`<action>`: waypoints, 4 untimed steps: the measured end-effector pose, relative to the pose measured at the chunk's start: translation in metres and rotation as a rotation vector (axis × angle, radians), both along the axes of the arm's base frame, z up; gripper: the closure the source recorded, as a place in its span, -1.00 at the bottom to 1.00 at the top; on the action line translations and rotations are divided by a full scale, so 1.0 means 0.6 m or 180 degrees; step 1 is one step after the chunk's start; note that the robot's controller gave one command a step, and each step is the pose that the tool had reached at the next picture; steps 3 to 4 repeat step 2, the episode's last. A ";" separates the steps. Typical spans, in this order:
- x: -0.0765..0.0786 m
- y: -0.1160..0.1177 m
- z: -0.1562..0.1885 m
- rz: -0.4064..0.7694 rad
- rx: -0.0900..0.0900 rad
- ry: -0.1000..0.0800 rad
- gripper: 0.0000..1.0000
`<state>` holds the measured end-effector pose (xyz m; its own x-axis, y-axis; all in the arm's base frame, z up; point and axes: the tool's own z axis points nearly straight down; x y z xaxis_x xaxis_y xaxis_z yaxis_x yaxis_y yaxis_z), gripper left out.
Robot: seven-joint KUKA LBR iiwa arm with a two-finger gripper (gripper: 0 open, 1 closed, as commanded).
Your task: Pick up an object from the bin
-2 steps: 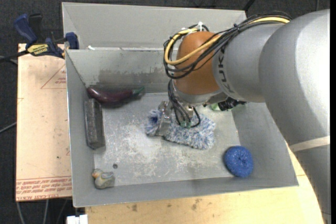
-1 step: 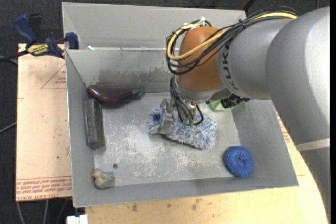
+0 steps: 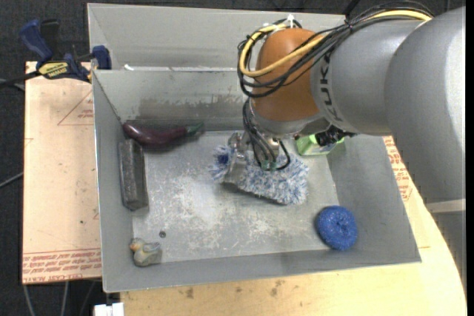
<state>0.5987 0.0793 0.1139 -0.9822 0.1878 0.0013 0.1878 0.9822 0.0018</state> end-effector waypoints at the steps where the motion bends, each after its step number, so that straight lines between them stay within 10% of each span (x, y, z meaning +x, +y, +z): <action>1: 0.002 0.000 0.025 0.0000 0.0001 -0.0011 1.00; 4: 0.002 0.000 0.047 0.0001 0.0001 -0.0016 1.00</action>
Offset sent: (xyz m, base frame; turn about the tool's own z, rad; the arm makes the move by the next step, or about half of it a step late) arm 0.0000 0.0000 0.0521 0.0000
